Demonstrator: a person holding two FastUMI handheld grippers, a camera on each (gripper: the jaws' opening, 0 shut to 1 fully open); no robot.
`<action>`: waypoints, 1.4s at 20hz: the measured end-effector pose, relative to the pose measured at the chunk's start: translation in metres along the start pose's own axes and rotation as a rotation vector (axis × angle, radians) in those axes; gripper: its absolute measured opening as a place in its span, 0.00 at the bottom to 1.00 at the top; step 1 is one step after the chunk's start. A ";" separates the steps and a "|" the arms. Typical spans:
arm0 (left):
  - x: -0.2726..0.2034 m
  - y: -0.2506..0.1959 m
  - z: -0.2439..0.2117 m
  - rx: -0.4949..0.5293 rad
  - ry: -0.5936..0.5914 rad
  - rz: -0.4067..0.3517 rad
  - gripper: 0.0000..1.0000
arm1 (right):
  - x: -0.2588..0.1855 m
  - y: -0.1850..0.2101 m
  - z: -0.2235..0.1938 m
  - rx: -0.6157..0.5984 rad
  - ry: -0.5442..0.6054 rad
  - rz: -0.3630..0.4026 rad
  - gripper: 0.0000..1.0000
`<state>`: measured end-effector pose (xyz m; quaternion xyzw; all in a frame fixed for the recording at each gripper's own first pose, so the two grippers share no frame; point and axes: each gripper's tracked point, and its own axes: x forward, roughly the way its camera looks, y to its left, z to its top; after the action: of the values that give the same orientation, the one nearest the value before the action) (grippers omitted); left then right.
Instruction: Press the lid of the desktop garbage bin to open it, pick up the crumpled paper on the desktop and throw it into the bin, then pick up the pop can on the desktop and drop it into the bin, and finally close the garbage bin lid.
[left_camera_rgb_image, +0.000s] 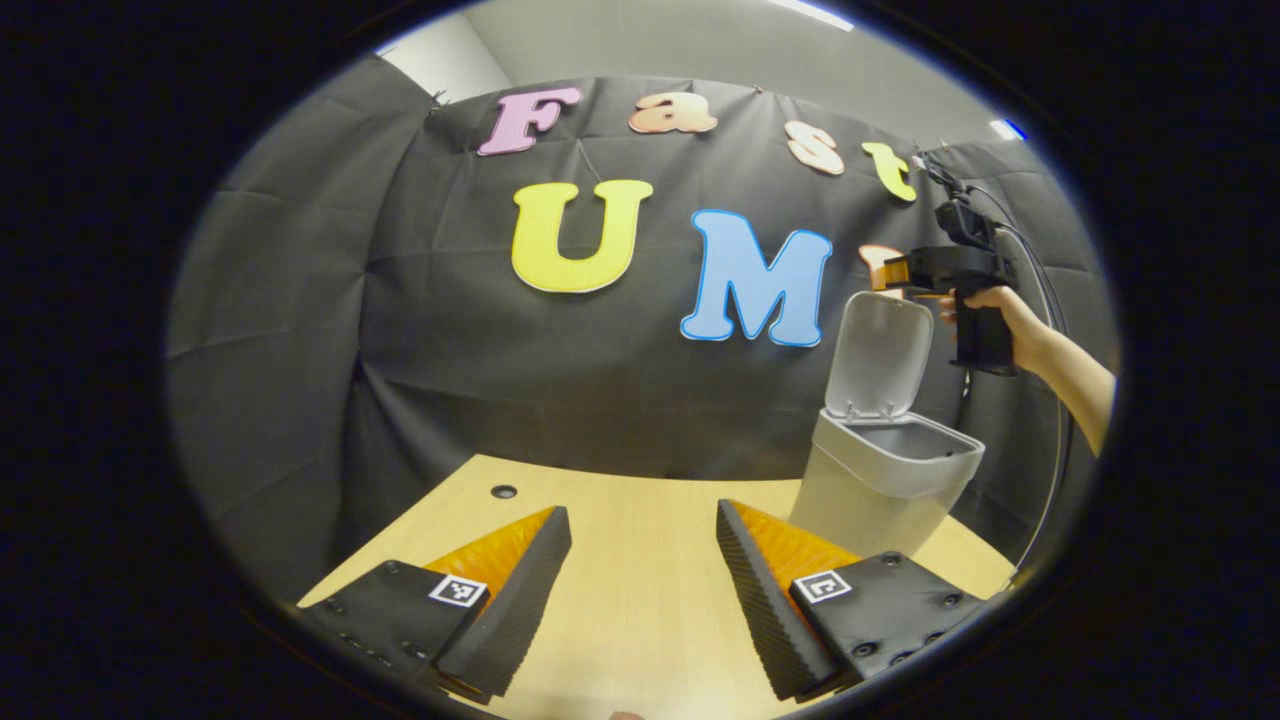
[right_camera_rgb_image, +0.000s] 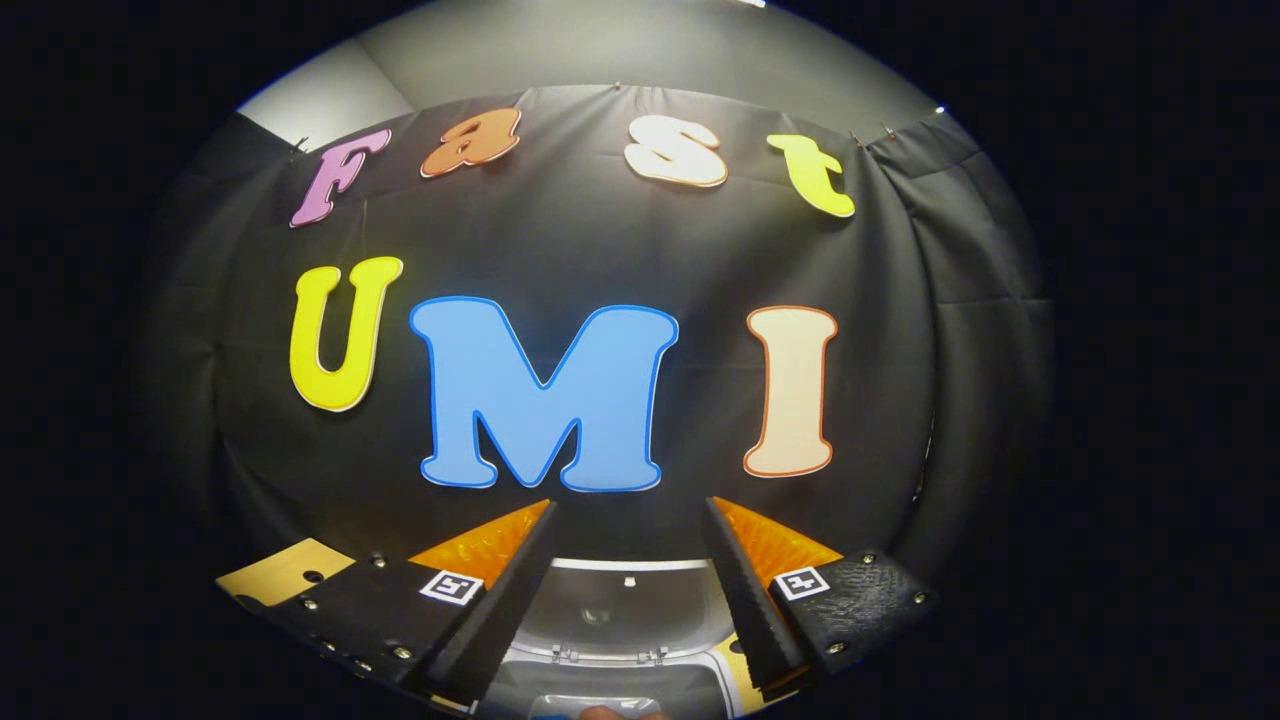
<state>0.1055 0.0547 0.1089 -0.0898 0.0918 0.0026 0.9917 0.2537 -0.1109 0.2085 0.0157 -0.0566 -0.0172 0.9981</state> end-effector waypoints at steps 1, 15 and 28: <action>0.000 0.001 -0.001 0.001 0.000 0.001 0.96 | 0.001 0.001 -0.001 0.007 0.005 0.005 0.90; 0.002 -0.014 -0.009 0.003 0.007 -0.037 0.96 | -0.037 0.001 -0.024 0.073 0.169 0.108 0.92; 0.003 -0.039 -0.019 0.036 0.017 -0.116 0.96 | -0.107 0.003 -0.135 0.084 0.414 0.103 0.98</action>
<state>0.1059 0.0130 0.0966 -0.0771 0.0949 -0.0573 0.9908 0.1629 -0.1003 0.0625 0.0577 0.1484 0.0400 0.9864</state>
